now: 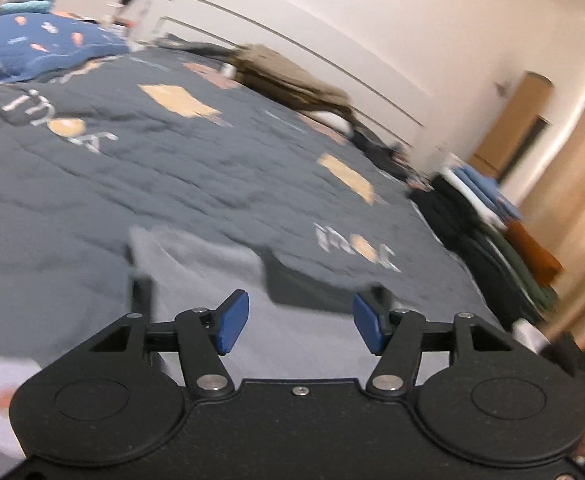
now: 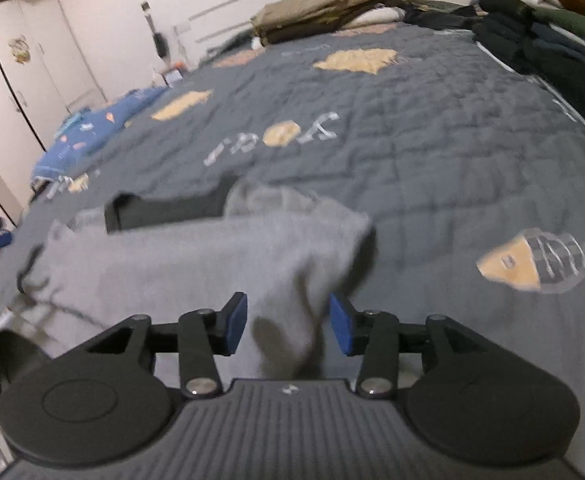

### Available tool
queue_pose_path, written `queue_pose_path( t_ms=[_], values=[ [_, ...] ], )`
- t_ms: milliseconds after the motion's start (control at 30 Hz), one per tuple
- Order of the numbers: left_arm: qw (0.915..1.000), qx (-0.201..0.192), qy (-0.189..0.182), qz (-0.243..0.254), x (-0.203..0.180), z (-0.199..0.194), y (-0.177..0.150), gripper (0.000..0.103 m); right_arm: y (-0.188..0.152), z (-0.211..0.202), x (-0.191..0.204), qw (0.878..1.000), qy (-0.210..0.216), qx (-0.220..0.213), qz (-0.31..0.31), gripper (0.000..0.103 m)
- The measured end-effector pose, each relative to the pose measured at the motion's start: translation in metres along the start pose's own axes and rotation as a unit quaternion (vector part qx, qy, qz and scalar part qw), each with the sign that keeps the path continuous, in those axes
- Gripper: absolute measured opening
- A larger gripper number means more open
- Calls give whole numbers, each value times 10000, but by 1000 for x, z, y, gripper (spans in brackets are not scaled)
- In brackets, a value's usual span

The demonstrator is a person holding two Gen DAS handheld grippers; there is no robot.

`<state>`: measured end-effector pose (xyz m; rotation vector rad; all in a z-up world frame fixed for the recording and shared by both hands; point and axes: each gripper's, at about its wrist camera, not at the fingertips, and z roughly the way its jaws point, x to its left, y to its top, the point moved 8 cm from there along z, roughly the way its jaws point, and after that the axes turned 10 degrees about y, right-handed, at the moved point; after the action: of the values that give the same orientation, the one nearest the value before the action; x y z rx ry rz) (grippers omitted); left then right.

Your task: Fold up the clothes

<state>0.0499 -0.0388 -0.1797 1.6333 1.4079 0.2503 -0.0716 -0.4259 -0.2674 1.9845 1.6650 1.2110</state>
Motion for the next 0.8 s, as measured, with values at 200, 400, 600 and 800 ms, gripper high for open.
queue_pose_path(
  t_ms=[200,400,600,800],
  values=[
    [9999,111,-87,20,-20,-20,-42,58,-24,10,-7,9981,197,165,568,50],
    [9999,152,-11,34,-21,-25,-55,58,-34,-3,-17,9787,687,-137,1931,13],
    [9998,177,18,-5,-20,-27,-55,58,-52,-5,-10,9864,310,414,1558,16],
    [9990,339,195,194,-16,-23,-62,62,-39,-28,-15,9857,257,80,1661,25]
  ],
)
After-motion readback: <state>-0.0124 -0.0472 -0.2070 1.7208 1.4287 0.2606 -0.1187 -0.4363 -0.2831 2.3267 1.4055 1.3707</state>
